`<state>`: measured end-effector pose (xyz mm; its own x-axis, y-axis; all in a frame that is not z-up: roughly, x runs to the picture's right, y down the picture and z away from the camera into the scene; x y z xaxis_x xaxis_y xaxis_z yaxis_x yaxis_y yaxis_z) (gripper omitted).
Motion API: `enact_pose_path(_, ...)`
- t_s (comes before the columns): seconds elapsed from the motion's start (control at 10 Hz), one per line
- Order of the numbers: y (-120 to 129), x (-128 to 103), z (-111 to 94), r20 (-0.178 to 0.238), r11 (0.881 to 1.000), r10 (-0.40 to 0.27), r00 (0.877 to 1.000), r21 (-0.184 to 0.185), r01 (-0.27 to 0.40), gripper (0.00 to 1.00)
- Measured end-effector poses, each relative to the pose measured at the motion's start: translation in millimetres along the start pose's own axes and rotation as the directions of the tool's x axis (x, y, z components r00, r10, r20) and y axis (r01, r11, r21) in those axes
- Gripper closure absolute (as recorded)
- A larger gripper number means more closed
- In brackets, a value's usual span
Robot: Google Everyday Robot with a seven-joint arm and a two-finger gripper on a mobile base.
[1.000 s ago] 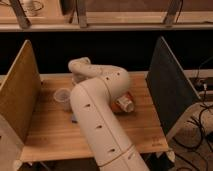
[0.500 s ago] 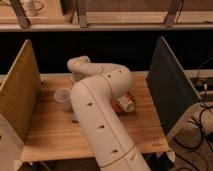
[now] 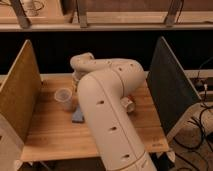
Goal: Place the pepper on the white sponge
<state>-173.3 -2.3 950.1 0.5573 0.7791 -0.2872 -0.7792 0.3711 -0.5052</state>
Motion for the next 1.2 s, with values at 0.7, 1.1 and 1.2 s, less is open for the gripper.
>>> enact_pose_path(0.7,10.1,67.2,-26.2,0.018,0.998,-0.026,1.000,-0.060,0.027,1.00)
enact_pose_path(1.1,9.7,99.1,-32.4,-0.019,0.999,-0.030,0.999,-0.037,0.029,1.00)
enact_pose_path(1.2,9.5,99.3,-32.3,-0.020,0.999,-0.030,0.999,-0.037,0.029,1.00)
